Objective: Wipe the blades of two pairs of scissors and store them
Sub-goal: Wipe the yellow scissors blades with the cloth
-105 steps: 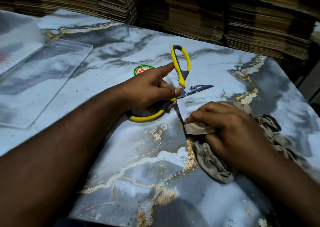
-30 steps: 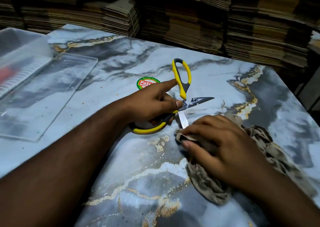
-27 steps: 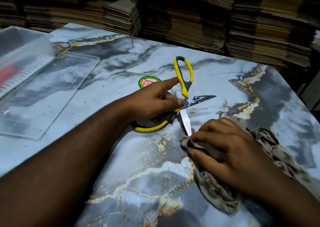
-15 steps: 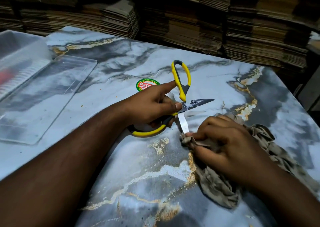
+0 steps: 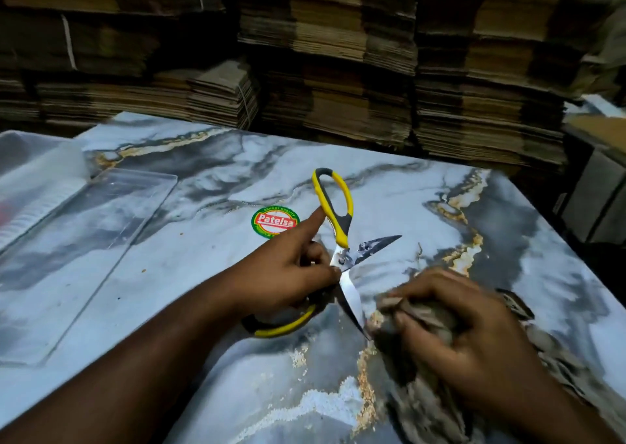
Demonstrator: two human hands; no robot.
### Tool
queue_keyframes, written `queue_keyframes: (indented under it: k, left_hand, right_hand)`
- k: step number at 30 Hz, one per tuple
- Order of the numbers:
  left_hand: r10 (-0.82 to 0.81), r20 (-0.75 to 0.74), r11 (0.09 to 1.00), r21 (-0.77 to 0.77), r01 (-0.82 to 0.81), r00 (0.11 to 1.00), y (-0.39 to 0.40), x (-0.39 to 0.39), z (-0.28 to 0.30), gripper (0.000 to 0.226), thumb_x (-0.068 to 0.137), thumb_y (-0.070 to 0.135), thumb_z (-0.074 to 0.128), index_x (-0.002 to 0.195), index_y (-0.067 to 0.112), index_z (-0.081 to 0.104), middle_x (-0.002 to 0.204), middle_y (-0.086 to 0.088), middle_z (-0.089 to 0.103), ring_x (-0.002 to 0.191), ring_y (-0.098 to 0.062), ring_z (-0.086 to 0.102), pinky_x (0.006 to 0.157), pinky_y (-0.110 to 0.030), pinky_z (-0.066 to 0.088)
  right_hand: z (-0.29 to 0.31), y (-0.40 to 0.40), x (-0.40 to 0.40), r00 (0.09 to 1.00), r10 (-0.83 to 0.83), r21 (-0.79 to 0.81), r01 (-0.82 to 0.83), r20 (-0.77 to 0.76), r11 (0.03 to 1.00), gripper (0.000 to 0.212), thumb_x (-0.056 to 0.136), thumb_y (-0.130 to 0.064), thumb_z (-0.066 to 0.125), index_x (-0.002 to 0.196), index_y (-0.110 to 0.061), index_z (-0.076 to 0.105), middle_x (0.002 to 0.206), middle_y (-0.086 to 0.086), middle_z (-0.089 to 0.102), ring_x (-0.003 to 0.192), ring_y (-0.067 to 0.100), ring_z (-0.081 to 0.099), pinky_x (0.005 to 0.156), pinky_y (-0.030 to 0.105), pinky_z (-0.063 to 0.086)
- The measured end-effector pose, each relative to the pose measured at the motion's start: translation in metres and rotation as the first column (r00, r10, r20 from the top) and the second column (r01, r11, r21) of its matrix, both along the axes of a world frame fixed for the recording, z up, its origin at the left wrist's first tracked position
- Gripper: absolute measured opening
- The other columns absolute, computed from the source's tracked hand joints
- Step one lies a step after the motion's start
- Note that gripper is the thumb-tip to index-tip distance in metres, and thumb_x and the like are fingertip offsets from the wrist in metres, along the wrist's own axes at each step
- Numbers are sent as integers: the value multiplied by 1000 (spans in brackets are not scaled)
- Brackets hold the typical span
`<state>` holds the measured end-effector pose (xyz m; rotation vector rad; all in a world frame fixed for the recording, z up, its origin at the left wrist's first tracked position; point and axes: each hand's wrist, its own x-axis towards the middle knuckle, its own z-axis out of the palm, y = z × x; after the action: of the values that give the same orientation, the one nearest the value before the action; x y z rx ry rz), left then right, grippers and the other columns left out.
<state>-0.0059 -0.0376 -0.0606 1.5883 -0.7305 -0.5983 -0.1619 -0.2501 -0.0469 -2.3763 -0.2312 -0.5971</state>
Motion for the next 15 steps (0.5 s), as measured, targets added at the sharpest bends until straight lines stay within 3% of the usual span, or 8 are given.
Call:
queue_keyframes:
  k: [2, 3, 7, 11, 13, 15]
  left_hand:
    - [3, 36, 1000, -16, -3, 999, -4, -6, 1, 81, 82, 23, 70, 131, 69, 24, 82, -4, 67, 64, -12, 63, 62, -27, 50]
    - [4, 49, 1000, -22, -3, 999, -7, -11, -1, 85, 83, 24, 72, 132, 71, 21, 82, 2, 68, 65, -12, 62, 65, -27, 50]
    - [4, 21, 996, -87, -2, 1000, -18, -29, -13, 96, 87, 28, 77, 143, 78, 18, 91, 0, 70, 71, -20, 60, 75, -41, 49]
    - [-2, -9, 999, -46, 1, 1000, -20, -30, -16, 108, 84, 27, 76, 160, 60, 7, 90, 2, 65, 74, -20, 57, 77, -45, 48]
    - [-26, 0, 999, -25, 26, 1000, -21, -30, -14, 108, 84, 24, 75, 158, 63, 7, 93, 0, 65, 75, -23, 57, 77, -48, 49]
    - [-10, -4, 1000, -26, 10, 1000, -21, -30, -11, 104, 85, 26, 74, 153, 70, 9, 97, -8, 65, 78, -29, 60, 81, -57, 54]
  right_hand:
    - [5, 1, 5, 983, -176, 193, 164, 49, 967, 15, 91, -27, 80, 101, -37, 75, 99, -16, 76, 94, 4, 74, 77, 21, 57]
    - [8, 3, 8, 970, -228, 192, 208, 88, 959, 16, 90, -26, 79, 101, -36, 75, 99, -15, 76, 94, 3, 74, 77, 20, 57]
    - [3, 17, 21, 952, -209, -65, 229, 222, 971, 14, 92, -26, 75, 104, -22, 79, 100, -10, 70, 94, 8, 69, 77, 29, 55]
    - [-11, 18, 22, 968, -133, -278, 191, 214, 941, 10, 97, -29, 69, 102, -22, 75, 95, -2, 63, 83, 22, 66, 70, 41, 54]
    - [-8, 11, 21, 958, -180, -313, 246, 224, 918, 6, 95, -30, 70, 97, -25, 74, 93, -6, 62, 83, 18, 63, 71, 37, 49]
    - [-3, 3, 21, 940, -280, -208, 319, 197, 925, 4, 92, -31, 70, 90, -27, 70, 89, -12, 61, 80, 13, 62, 70, 34, 46]
